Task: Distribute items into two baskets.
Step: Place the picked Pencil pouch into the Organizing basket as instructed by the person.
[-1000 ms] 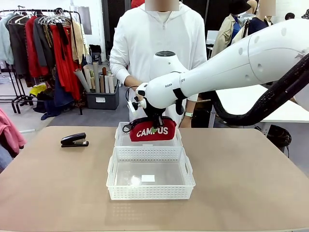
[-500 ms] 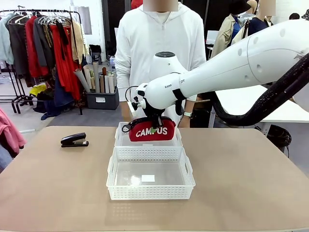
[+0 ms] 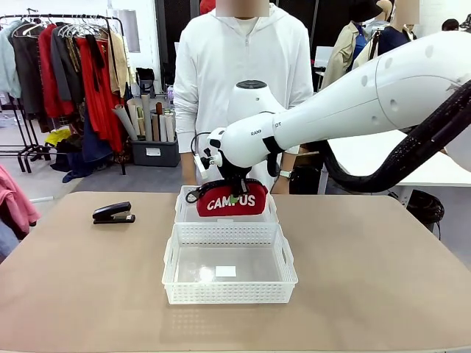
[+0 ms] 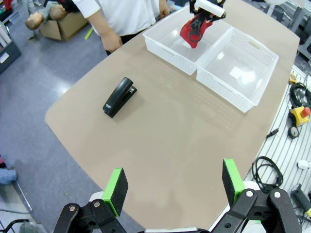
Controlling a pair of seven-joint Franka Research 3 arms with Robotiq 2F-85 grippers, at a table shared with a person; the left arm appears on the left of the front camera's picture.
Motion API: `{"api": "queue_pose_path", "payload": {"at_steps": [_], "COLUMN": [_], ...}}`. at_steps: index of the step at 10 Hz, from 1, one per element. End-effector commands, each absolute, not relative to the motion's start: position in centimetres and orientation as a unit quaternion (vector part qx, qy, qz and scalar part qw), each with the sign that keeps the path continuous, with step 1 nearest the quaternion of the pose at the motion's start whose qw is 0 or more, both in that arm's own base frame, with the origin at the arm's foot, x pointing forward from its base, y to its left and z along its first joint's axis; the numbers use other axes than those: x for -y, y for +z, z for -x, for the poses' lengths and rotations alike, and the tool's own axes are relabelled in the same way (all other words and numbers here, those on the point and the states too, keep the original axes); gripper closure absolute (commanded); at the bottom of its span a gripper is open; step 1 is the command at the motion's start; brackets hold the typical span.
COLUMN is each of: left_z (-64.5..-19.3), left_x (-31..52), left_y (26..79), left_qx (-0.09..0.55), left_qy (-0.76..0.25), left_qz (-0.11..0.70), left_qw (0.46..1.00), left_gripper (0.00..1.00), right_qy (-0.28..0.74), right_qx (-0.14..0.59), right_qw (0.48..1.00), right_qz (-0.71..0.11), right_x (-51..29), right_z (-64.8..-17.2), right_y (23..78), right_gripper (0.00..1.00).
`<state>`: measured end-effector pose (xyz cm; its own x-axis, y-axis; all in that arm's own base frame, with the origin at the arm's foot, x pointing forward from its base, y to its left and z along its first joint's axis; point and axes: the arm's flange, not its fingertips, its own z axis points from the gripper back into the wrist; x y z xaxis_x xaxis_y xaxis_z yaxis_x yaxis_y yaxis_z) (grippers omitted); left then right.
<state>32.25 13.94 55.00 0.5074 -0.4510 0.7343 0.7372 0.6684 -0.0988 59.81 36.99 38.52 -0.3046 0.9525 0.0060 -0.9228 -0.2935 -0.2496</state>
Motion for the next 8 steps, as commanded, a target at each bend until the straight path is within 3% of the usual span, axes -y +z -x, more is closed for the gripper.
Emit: {"api": "queue_pose_path", "payload": {"at_steps": [1,8], "left_z": [-32.2,-32.2], "left_x": [-14.0,-14.0], "left_y": [55.0,55.0], "left_qx": [0.355,0.355], "left_qy": [-0.356,-0.356], "left_qz": [0.208,0.208], "left_qw": [0.839,0.839], "left_gripper": [0.0,0.0], "right_qy": [0.792,0.791], "right_qx": [0.106,0.111], "right_qw": [0.597,0.601], "right_qz": [0.072,0.039], "right_x": [-36.8,-37.2], "right_z": [-61.7,-65.0], "right_y": [37.6,34.2], "right_gripper": [1.0,1.0]}}
